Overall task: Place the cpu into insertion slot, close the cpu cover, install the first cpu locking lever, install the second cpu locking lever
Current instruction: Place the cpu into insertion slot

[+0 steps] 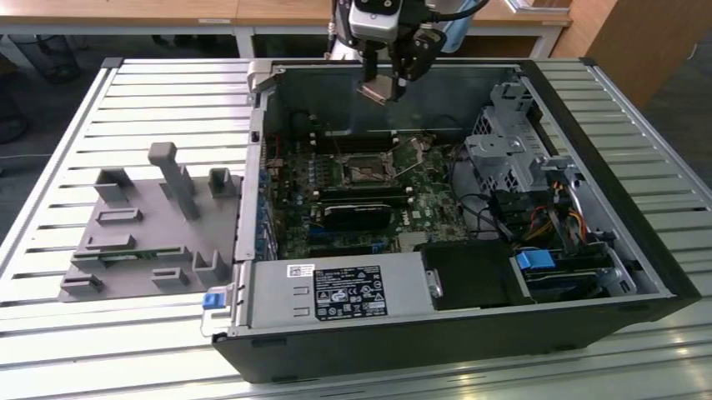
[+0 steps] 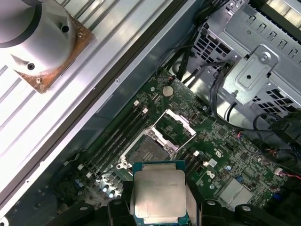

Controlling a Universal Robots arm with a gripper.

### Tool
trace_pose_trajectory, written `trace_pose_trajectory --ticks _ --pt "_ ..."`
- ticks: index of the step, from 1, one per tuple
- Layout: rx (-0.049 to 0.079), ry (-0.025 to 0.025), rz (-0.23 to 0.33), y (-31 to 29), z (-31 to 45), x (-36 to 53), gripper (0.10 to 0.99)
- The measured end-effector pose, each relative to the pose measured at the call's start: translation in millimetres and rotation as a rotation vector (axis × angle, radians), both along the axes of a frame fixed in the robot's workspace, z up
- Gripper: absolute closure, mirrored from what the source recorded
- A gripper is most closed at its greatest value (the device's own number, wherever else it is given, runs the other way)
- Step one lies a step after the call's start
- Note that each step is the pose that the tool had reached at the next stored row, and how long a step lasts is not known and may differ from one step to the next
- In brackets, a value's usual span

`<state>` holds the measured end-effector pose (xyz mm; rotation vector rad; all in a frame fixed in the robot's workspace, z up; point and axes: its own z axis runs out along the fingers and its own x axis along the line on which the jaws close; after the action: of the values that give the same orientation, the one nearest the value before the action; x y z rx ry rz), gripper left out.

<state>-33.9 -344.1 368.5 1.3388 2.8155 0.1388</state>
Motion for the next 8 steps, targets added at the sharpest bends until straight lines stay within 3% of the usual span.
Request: trace_pose_trajectory --ticks 8 --pt "0.000 0.0000 -0.053 0.0 -0.2 0.0 0.561"
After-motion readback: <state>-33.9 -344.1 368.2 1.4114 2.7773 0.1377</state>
